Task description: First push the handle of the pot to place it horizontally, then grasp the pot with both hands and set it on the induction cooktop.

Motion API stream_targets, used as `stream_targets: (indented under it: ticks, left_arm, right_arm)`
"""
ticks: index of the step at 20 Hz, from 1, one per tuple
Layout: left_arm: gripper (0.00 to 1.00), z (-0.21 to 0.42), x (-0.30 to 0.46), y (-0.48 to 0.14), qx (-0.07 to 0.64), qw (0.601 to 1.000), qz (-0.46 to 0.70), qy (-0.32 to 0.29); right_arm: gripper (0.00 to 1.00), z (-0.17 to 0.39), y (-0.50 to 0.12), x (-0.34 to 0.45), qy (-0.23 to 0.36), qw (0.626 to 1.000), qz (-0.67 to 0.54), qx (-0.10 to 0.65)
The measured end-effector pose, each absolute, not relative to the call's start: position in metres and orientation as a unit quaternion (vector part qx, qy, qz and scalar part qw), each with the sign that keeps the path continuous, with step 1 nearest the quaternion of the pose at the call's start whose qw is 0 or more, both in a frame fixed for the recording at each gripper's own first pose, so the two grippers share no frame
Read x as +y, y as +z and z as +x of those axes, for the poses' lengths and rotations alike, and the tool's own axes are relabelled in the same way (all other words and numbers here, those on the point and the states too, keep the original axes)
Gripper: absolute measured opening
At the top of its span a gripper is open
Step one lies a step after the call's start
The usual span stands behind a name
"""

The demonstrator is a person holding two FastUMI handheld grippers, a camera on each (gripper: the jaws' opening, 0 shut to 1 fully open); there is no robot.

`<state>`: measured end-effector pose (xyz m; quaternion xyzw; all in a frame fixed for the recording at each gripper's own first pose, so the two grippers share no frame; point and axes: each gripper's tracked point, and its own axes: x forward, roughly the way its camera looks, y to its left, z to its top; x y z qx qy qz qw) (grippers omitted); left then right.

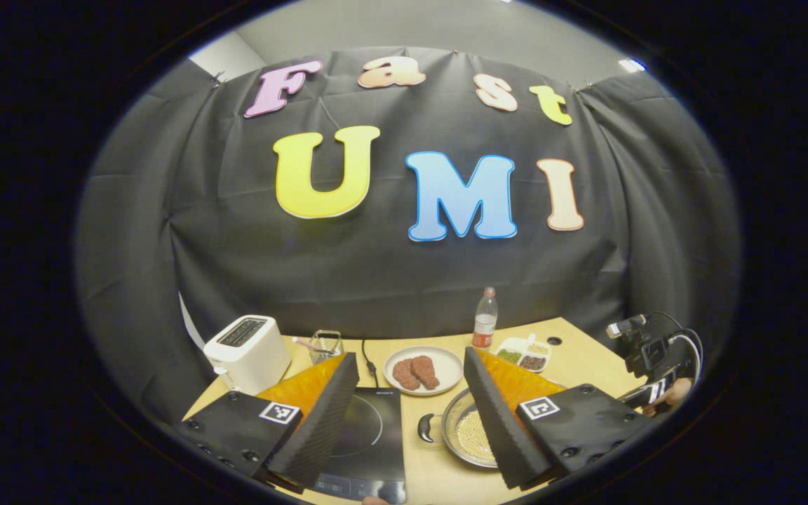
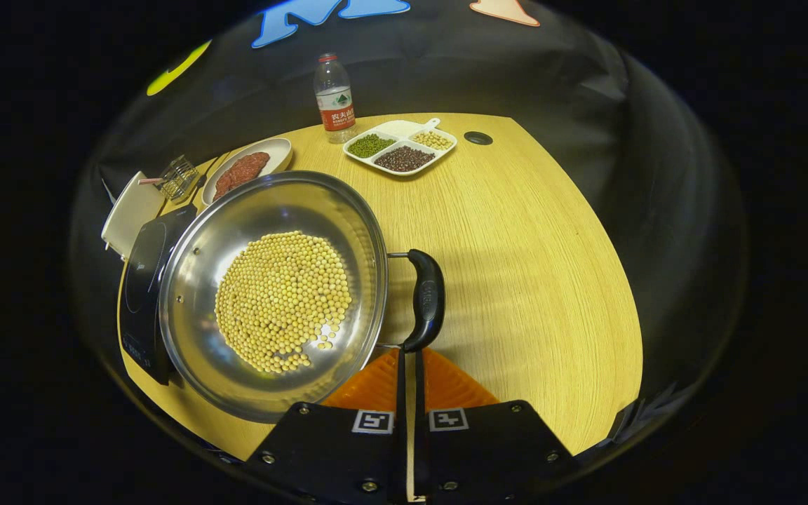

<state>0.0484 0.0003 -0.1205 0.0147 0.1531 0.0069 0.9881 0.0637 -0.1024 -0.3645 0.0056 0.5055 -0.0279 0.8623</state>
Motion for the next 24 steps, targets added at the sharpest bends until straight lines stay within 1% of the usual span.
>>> stream_targets:
  ticks: [5,9,12,13,14,15,16,17,18,19,20,22,24]
  left_arm:
    - [0.98,0.041,0.012,-0.123,0.155,0.988,0.014,0.016]
    - [0.98,0.031,0.017,-0.125,0.157,0.987,0.007,0.018]
    - [0.98,0.019,0.011,-0.129,0.162,0.987,-0.008,0.005]
    - [0.93,0.014,0.007,-0.134,0.166,0.986,-0.012,-0.003]
    - [0.93,0.011,0.003,-0.138,0.17,0.985,-0.016,-0.01]
    - [0.98,0.007,0.0,-0.144,0.176,0.984,-0.021,-0.018]
    - [0.98,0.005,-0.005,-0.149,0.184,0.982,-0.028,-0.028]
    - [0.98,0.004,-0.011,-0.155,0.191,0.98,-0.034,-0.037]
    - [0.98,0.005,-0.017,-0.162,0.201,0.978,-0.04,-0.045]
    - [0.98,0.004,-0.022,-0.171,0.211,0.975,-0.044,-0.052]
    - [0.99,0.006,-0.027,-0.178,0.222,0.972,-0.049,-0.057]
    - [0.99,0.015,-0.036,-0.195,0.235,0.968,-0.058,-0.063]
    - [0.95,0.027,-0.045,-0.215,0.257,0.962,-0.059,-0.065]
  right_arm:
    - [0.04,0.074,-0.366,-0.104,-0.026,0.863,-0.004,0.505]
    - [0.04,0.071,-0.362,-0.105,-0.033,0.867,0.008,0.497]
    - [0.04,0.06,-0.344,-0.107,-0.04,0.881,0.01,0.471]
    - [0.04,0.057,-0.334,-0.104,-0.037,0.889,0.012,0.457]
    - [0.04,0.052,-0.322,-0.103,-0.037,0.896,0.012,0.443]
    - [0.04,0.05,-0.317,-0.102,-0.035,0.903,0.017,0.427]
    - [0.27,0.047,-0.309,-0.098,-0.031,0.91,0.025,0.413]
    - [0.42,0.041,-0.299,-0.095,-0.03,0.914,0.031,0.403]
    - [0.63,0.039,-0.294,-0.093,-0.029,0.918,0.036,0.395]
    - [0.78,0.037,-0.29,-0.094,-0.032,0.921,0.037,0.386]
    - [0.83,0.037,-0.286,-0.095,-0.033,0.925,0.039,0.378]
    - [0.83,0.037,-0.28,-0.096,-0.029,0.929,0.041,0.366]
    - [0.83,0.042,-0.282,-0.097,-0.022,0.93,0.041,0.364]
